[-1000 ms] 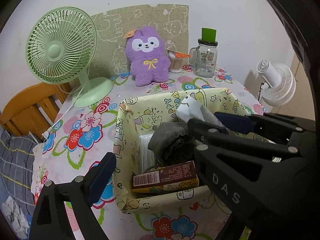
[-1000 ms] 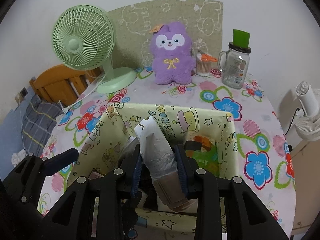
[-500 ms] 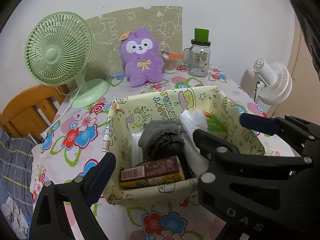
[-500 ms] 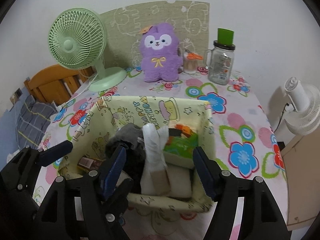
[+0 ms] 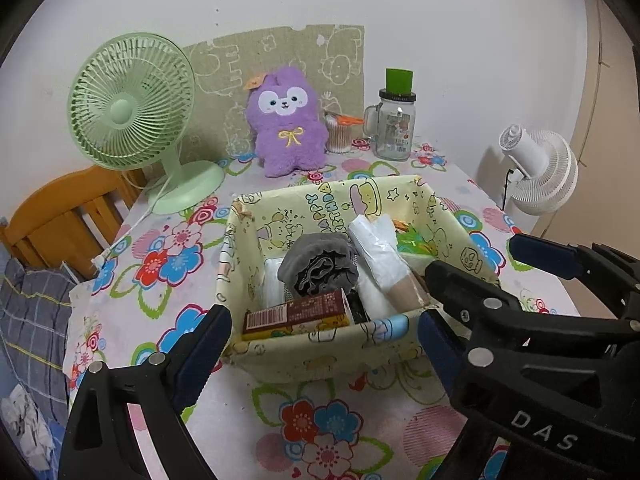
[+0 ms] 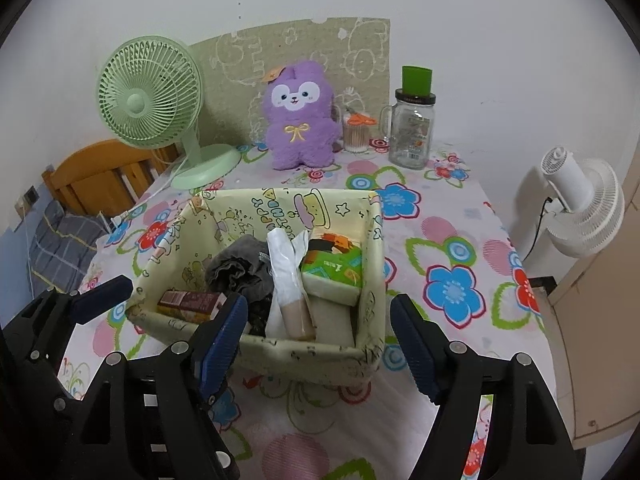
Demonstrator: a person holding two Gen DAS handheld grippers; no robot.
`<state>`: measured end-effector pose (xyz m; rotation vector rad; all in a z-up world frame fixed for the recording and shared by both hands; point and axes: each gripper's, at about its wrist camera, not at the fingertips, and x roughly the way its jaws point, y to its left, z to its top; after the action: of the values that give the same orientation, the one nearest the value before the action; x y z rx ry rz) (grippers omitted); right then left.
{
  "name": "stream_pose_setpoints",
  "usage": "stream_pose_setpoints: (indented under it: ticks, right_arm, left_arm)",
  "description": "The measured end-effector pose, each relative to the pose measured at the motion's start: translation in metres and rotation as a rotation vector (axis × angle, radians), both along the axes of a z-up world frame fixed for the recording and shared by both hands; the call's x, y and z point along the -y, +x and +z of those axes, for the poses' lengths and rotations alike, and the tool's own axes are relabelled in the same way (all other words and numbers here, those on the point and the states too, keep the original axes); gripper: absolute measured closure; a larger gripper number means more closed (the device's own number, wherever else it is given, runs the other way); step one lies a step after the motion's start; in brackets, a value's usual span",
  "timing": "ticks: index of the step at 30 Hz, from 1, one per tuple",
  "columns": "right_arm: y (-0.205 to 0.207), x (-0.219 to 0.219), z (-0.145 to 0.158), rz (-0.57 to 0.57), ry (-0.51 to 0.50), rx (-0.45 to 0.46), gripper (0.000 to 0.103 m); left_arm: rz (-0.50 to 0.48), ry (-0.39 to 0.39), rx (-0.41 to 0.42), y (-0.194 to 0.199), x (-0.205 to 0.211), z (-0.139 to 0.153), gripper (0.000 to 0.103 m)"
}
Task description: Organize soft objects
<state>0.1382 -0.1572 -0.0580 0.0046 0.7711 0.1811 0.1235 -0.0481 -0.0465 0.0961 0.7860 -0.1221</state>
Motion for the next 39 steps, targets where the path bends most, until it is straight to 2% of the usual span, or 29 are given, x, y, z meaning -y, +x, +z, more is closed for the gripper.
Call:
stream_pose_setpoints:
  ticks: [6,15,39]
  right_arm:
    - [-0.018,0.003,0.008,-0.010,-0.008,0.027,0.022]
    - [-0.048,0.007,0.016,-0.034,0.001,0.076,0.021]
    - [-0.116,0.020,0.025,-0.085,0.010,0.164,0.016]
  left_arm:
    - [0.003,-0.007,0.023,-0.017,-0.002,0.007,0.004]
    - [0.035,-0.021,0.049,-0.040,-0.014,0.014,0.000]
    - [0.093,-0.035,0.086,-0.100,-0.029,0.026,0.000]
